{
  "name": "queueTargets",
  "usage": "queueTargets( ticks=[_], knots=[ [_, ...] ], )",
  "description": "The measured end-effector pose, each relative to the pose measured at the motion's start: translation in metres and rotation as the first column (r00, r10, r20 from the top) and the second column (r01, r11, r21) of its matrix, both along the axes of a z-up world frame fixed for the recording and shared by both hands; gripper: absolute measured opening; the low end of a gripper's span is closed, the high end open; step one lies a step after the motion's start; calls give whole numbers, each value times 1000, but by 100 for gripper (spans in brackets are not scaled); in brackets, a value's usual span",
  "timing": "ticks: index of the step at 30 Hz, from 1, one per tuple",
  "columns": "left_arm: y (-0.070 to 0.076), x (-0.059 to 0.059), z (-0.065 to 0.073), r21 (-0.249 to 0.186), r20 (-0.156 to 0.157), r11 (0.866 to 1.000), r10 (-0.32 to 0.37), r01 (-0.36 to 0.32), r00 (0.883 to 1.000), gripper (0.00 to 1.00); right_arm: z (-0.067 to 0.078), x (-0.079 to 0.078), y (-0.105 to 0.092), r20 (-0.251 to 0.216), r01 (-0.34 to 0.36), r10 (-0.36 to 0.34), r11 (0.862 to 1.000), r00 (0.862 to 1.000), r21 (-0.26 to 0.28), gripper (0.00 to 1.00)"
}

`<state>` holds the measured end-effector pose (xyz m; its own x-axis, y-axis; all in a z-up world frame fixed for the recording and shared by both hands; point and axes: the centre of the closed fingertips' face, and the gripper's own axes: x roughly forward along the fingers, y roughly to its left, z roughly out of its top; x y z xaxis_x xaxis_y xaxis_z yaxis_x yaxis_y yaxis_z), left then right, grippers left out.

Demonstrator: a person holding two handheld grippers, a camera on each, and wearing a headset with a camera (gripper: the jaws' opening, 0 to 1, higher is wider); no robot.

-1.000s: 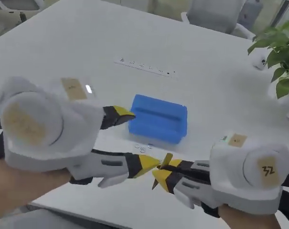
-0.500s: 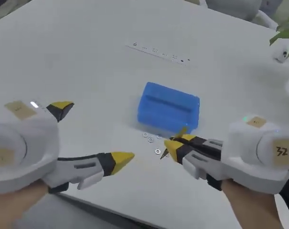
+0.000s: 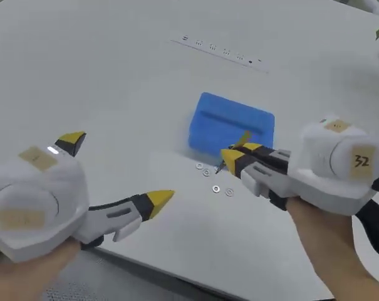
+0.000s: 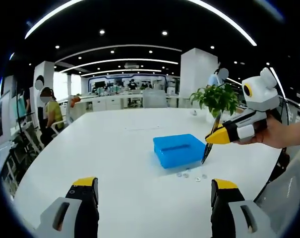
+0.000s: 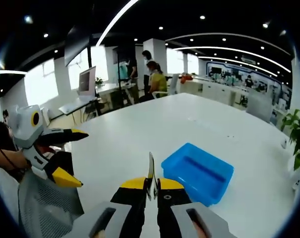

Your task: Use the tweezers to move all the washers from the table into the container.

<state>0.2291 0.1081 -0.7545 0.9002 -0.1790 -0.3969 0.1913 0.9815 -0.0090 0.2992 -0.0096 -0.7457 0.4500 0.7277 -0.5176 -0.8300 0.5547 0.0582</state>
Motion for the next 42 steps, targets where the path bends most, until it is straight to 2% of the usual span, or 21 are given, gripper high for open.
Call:
queueTargets(
  ticks=[1,3,4,5,7,8,10,13,16,18,21,28,30,36,39,42],
  knots=[
    [2,-1,1,12,6,1000,5,-5,1000,97,-2,3,1,-7,8,-8,1000,1000,3,4],
    [4,-1,0,9,11,1000,8,-8,1000,96,-4,9,1,-7,21,-21,1000,1000,7,4],
    [4,0,-3,4,1,1000,5,-5,1000,95,-5,12,1,-7,27,-26,1000,1000,6,4],
    [3,-1,-8,-7,-29,1000,-5,5,1000,95,-7,14,2,-6,35,-35,999,999,3,4],
    [3,-1,-11,-8,-42,1000,-9,8,999,94,-10,20,2,15,48,-48,999,999,-14,4],
    [4,-2,-10,-3,-36,1000,-8,8,999,93,-10,23,3,37,51,-50,998,998,-24,4],
    [4,-2,-3,5,0,1000,-10,10,1000,92,-12,29,5,43,71,-70,997,997,-20,4],
    [5,-1,-1,13,13,1000,-7,7,1000,92,-16,35,8,12,95,-95,996,995,5,4],
    [8,0,0,11,16,1000,7,-7,1000,93,-19,40,9,15,109,-109,994,994,5,4],
    [11,0,3,7,30,1000,19,-19,999,95,-21,44,10,13,121,-121,993,993,6,4],
    [14,0,10,-11,68,999,34,-33,997,95,-27,47,11,22,119,-119,993,993,-9,4],
    [16,0,9,-3,62,999,47,-47,997,95,-36,51,14,50,117,-116,992,992,-38,4],
    [15,0,5,0,42,999,42,-42,998,94,-37,54,15,53,125,-123,992,991,-36,4],
    [15,-1,4,8,39,999,37,-37,999,93,-40,57,17,47,148,-147,989,988,-26,4],
    [18,-1,9,13,62,999,51,-52,997,93,-45,56,19,37,153,-152,988,988,-32,4],
    [19,-1,9,6,64,998,59,-59,996,93,-49,53,21,22,147,-146,989,989,-33,4]
  ],
)
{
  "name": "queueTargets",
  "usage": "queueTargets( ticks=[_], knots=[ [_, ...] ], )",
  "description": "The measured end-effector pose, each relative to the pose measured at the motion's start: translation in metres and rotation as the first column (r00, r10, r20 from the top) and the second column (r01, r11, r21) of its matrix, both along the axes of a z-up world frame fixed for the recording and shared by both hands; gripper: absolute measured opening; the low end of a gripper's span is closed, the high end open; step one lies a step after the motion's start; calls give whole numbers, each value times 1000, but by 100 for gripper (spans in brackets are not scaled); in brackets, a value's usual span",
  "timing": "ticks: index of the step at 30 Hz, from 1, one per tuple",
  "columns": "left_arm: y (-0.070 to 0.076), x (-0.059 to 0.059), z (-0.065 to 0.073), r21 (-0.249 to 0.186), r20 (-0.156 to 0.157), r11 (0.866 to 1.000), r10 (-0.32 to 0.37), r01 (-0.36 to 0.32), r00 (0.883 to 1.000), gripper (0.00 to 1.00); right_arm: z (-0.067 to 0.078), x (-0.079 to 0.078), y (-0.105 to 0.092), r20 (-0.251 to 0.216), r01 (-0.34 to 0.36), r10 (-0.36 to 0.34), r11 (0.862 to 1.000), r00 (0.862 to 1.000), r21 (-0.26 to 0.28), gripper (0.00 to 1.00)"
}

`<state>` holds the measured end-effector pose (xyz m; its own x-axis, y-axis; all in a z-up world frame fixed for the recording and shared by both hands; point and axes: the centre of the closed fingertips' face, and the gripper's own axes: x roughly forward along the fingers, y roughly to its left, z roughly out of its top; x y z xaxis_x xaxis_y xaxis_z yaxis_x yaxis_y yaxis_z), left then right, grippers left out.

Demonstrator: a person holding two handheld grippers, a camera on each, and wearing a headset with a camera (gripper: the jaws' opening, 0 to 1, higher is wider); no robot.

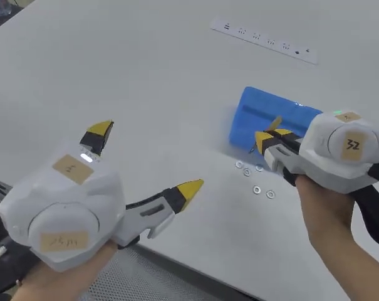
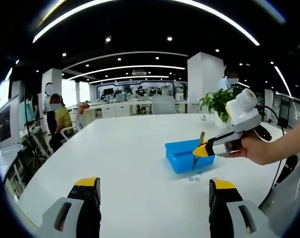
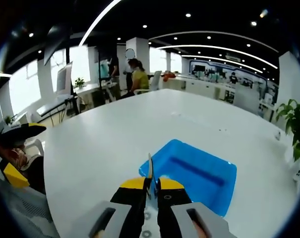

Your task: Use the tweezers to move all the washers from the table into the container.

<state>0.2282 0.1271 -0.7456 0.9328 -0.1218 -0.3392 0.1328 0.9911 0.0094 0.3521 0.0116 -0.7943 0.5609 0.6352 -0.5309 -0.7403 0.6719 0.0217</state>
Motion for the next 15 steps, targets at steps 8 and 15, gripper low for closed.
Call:
queueTargets(
  ticks=[8,15],
  knots=[
    [4,0,6,-4,29,1000,22,-22,999,92,-15,-8,6,-25,-28,28,999,999,-23,4],
    [3,0,2,-4,13,1000,17,-17,1000,92,-19,-8,6,-31,-35,34,999,999,-30,4]
  ],
)
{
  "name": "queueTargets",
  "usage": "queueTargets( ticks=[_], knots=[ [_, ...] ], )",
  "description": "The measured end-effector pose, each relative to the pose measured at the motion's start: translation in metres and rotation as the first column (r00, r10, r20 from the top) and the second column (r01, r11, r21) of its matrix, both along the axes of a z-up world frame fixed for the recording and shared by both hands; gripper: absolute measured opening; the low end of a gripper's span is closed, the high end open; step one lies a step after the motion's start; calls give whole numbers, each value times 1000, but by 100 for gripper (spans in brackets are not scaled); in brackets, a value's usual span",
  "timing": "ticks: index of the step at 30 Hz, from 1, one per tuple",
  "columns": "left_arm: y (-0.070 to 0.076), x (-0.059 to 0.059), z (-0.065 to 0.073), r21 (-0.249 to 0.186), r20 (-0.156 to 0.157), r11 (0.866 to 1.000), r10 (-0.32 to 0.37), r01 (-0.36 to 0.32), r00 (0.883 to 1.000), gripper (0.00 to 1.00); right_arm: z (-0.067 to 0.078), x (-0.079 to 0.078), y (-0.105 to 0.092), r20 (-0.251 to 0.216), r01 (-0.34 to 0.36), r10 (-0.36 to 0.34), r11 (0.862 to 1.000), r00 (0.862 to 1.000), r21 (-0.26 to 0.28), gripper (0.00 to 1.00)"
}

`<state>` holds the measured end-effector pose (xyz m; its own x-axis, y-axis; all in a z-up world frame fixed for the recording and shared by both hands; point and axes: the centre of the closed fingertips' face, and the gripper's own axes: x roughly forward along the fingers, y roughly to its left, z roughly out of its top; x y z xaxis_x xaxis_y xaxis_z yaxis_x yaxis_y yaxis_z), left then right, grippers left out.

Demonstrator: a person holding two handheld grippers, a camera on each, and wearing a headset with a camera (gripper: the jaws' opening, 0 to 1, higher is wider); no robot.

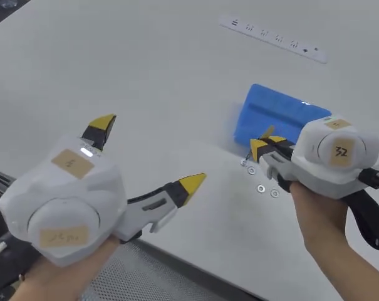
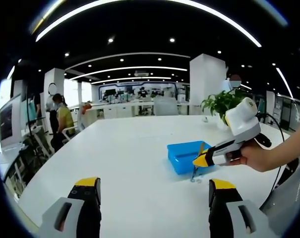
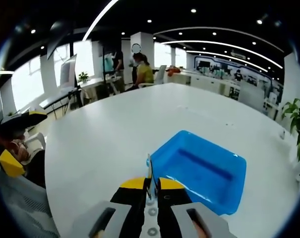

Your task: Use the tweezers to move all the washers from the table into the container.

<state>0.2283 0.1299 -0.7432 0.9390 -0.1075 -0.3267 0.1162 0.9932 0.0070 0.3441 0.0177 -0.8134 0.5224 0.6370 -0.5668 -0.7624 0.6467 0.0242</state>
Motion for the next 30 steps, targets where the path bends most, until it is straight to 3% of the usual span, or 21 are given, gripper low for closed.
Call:
queueTargets(
  ticks=[7,11,20,24,27,30],
  knots=[
    [-3,1,-4,-3,-15,1000,-10,10,1000,98,-5,-1,-1,-18,3,-3,1000,1000,1,4],
    [-5,1,-7,-1,-31,1000,-23,23,999,99,-4,-1,-1,-4,0,0,1000,1000,-5,4],
    [-4,1,-6,10,-26,1000,-23,23,999,98,-7,-6,-7,24,-25,26,999,999,-43,4],
    [-6,1,-11,12,-52,999,-37,38,998,99,-9,-6,-9,10,-22,23,999,1000,-47,4],
    [-13,-1,-21,10,-108,997,-73,75,991,99,-10,-7,-7,2,-33,33,998,999,-54,3],
    [-17,-1,-21,15,-107,995,-92,94,990,99,-10,-7,-5,8,-40,41,996,999,-82,3]
  ],
)
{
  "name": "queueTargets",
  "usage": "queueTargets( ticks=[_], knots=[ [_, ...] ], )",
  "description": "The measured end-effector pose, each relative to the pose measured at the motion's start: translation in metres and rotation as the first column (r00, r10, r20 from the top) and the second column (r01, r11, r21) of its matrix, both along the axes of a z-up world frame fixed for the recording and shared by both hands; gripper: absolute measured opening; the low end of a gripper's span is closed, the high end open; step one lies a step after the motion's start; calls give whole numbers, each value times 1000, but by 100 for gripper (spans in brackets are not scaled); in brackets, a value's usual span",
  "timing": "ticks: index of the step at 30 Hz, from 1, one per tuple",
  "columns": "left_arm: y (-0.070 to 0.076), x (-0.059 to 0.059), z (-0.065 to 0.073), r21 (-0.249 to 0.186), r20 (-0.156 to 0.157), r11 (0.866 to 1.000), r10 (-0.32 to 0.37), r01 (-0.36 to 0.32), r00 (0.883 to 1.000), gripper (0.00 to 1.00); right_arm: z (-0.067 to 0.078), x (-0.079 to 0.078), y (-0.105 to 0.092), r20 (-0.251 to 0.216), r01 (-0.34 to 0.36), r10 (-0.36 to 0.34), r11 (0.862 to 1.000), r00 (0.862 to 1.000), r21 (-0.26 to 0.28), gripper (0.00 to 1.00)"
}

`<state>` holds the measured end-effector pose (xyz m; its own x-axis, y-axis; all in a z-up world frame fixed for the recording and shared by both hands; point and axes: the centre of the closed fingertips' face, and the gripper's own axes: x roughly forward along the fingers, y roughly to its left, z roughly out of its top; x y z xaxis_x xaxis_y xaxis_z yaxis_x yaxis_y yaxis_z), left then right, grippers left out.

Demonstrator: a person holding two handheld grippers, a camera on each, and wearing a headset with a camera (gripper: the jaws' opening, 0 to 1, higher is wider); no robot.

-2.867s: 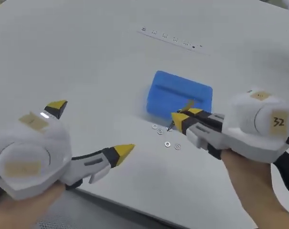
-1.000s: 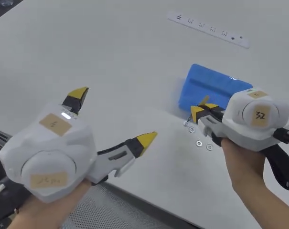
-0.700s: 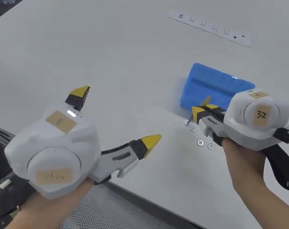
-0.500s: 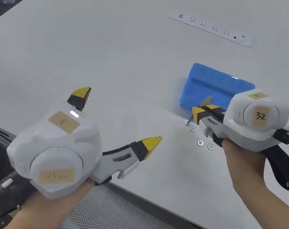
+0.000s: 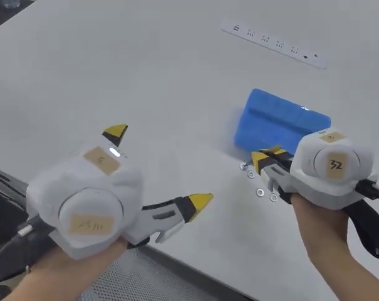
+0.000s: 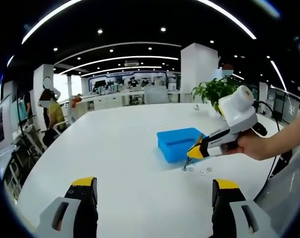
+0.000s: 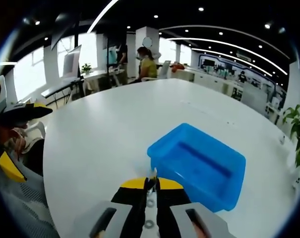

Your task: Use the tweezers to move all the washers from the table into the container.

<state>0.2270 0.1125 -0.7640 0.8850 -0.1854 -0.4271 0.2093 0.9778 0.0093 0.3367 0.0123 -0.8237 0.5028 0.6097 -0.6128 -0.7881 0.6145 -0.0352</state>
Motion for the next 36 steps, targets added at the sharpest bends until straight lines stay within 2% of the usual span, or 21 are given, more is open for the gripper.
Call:
queueTargets(
  ticks=[3,10,14,21,30,36],
  knots=[
    [-1,-1,-1,-1,-7,1000,-8,8,1000,99,0,0,1,5,-11,11,1000,1000,-24,2],
    [-2,-1,-5,12,-17,1000,-16,16,1000,99,-1,4,3,-21,-18,17,999,1000,-42,2],
    [-3,-1,-3,18,-4,1000,-18,18,1000,99,-1,4,2,-56,-1,-2,999,998,-36,1],
    [-4,-1,-5,31,-11,999,-31,31,999,99,-3,3,3,-61,-19,15,998,998,-68,1],
    [-6,-2,-7,33,-15,998,-44,44,999,99,-2,5,1,-119,-2,-3,999,993,-46,1],
    [-6,-2,-7,41,-16,998,-48,49,999,99,-2,6,3,-133,0,-7,999,991,-50,1]
  ],
)
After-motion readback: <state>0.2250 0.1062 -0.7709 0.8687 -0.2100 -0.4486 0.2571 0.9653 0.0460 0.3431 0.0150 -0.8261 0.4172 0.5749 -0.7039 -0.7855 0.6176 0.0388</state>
